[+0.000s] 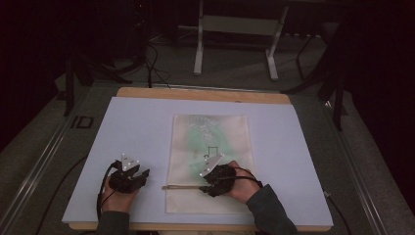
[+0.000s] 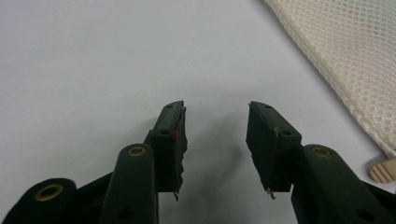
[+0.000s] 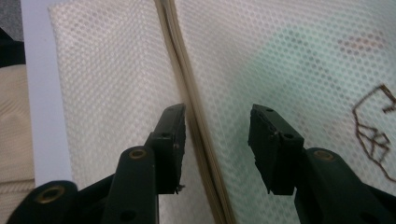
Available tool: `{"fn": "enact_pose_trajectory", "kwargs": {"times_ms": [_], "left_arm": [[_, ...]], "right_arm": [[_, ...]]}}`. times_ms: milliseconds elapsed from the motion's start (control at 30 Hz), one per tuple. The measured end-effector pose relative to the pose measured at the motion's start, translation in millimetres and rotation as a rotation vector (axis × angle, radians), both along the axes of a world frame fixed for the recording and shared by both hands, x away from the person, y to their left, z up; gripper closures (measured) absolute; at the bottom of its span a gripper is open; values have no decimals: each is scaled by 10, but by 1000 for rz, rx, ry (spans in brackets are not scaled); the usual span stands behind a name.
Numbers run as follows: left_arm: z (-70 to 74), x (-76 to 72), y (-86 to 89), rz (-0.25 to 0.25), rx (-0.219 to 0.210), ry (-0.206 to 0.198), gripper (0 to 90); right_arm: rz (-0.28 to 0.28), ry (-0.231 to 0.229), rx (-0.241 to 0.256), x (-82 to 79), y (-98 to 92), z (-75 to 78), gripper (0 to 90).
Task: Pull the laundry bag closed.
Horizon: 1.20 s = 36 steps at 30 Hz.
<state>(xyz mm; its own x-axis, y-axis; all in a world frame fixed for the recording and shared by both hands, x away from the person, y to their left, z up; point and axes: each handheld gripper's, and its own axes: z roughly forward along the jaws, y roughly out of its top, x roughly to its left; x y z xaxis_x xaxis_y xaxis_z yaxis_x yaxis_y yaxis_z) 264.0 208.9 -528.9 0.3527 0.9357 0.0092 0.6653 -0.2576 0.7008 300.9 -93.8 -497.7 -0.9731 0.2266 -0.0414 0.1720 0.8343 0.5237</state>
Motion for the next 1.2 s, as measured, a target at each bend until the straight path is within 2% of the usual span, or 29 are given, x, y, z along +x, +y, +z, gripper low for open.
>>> {"fn": "enact_pose_trajectory", "kwargs": {"times_ms": [667, 1033, 1200], "left_arm": [[0, 1, -5, -3, 3, 0, 564], [0, 2, -5, -4, 2, 0, 564], [2, 1, -2, -4, 2, -1, 564]], "right_arm": [[37, 11, 19, -8, 238, -41, 571], [66, 5, 21, -9, 369, -47, 644], [94, 3, 24, -19, 521, -36, 685]]}}
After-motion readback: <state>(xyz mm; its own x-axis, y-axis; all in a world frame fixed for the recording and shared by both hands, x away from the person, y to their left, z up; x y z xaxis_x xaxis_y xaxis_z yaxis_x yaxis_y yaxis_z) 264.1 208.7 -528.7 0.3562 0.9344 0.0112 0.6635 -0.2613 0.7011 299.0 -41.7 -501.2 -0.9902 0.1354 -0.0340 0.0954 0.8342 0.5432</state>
